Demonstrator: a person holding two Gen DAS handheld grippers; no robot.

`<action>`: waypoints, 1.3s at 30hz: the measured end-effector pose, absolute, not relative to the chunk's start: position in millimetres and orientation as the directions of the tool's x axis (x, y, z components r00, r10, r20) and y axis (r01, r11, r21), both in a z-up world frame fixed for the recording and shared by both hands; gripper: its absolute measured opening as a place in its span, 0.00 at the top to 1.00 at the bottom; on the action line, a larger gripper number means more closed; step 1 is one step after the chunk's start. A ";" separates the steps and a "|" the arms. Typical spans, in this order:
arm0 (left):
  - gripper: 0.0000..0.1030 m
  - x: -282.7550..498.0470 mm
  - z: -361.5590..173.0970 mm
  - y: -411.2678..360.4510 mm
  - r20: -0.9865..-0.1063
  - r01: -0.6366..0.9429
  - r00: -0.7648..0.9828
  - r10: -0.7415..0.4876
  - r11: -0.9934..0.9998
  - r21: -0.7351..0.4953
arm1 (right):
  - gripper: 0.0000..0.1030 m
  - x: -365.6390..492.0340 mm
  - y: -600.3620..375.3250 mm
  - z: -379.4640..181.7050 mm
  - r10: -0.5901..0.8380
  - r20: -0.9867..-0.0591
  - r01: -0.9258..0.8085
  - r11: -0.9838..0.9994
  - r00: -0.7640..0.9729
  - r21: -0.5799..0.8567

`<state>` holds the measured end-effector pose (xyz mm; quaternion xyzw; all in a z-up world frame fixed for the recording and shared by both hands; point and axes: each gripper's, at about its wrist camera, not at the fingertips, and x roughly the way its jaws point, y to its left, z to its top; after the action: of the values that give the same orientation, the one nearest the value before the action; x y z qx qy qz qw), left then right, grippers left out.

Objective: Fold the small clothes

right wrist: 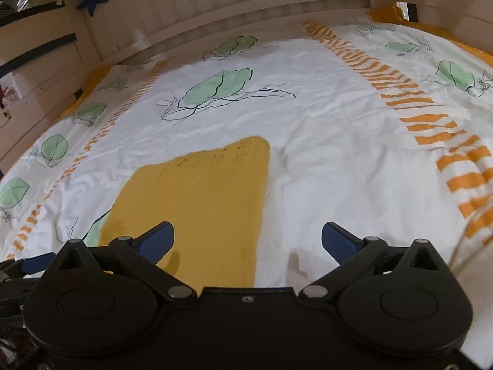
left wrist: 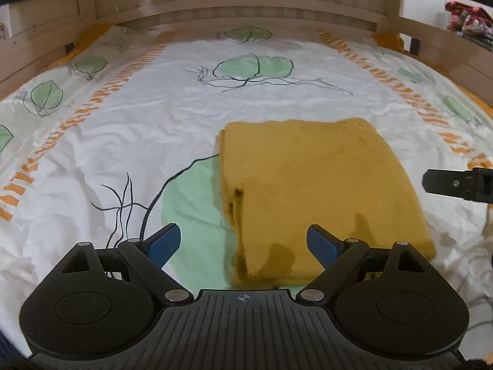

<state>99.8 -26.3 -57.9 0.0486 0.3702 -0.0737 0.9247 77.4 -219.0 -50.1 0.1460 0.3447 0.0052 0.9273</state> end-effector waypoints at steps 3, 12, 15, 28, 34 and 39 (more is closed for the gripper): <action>0.14 90.2 -54.6 -33.0 -0.688 0.168 0.723 -0.070 0.983 0.076 | 0.00 64.3 -209.2 -45.6 0.095 -0.627 0.076 0.968 0.773 0.240; 0.14 70.0 -49.6 -37.1 -0.690 0.103 0.724 -0.016 0.991 0.085 | 0.00 35.4 -191.5 -40.4 0.055 -0.607 0.065 0.982 0.793 0.175; 0.14 69.8 -52.8 -37.5 -0.707 0.100 0.708 -0.007 0.991 0.091 | 0.00 32.2 -189.1 -42.3 0.043 -0.609 0.064 0.986 0.792 0.154; 0.14 68.5 -58.7 -31.6 -0.733 0.098 0.678 -0.046 0.995 0.028 | 0.00 27.8 -187.9 -43.8 0.026 -0.613 0.067 0.989 0.790 0.129; 0.14 68.7 -59.1 -31.7 -0.740 0.093 0.670 -0.051 0.996 0.016 | 0.00 29.0 -186.3 -44.7 0.029 -0.616 0.058 0.991 0.787 0.120; 0.14 69.4 -59.8 -32.1 -0.745 0.098 0.665 -0.056 0.995 0.013 | 0.00 29.6 -184.3 -44.2 0.030 -0.617 0.053 0.992 0.787 0.116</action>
<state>69.4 -32.1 -59.8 0.0258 0.4073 -0.0422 0.9120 29.6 -184.3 -44.2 0.0636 0.3266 -0.0062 0.9430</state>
